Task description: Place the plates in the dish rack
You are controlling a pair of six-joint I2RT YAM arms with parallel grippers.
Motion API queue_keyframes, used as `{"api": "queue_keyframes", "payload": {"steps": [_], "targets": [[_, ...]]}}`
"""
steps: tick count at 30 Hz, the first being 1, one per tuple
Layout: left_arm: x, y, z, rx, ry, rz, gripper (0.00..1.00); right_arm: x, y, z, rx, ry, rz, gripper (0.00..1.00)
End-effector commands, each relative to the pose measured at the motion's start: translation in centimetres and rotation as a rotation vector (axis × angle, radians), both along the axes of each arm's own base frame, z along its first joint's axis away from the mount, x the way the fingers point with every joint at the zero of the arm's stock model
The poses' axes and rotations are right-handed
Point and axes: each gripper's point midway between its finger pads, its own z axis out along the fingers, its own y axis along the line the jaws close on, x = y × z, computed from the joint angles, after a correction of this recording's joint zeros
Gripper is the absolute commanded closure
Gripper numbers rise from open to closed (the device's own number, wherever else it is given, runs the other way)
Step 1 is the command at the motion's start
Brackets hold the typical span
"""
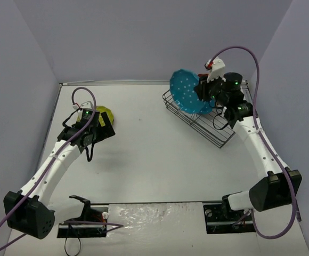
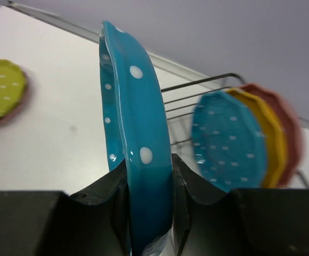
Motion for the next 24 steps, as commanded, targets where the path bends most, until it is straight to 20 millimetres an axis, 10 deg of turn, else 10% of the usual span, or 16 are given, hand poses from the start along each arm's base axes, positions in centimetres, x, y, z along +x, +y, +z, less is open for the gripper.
{"api": "queue_keyframes", "payload": {"steps": [1,10,24], "targets": [[-1.0,3.7,0.5,0.187,-0.016,-0.015,0.03,3.7,-3.1,6.7,-0.154,-0.288,0.044,1.0],[-2.6,4.8,-0.8,0.198,-0.013,-0.008,0.03,10.0,-7.2,4.6,-0.281,-0.281,-0.025,1.0],[-3.1,5.3,-1.8,0.209,-0.009,0.013,0.03,11.8,-8.1,0.2,-0.315,-0.211,-0.01,1.0]]}}
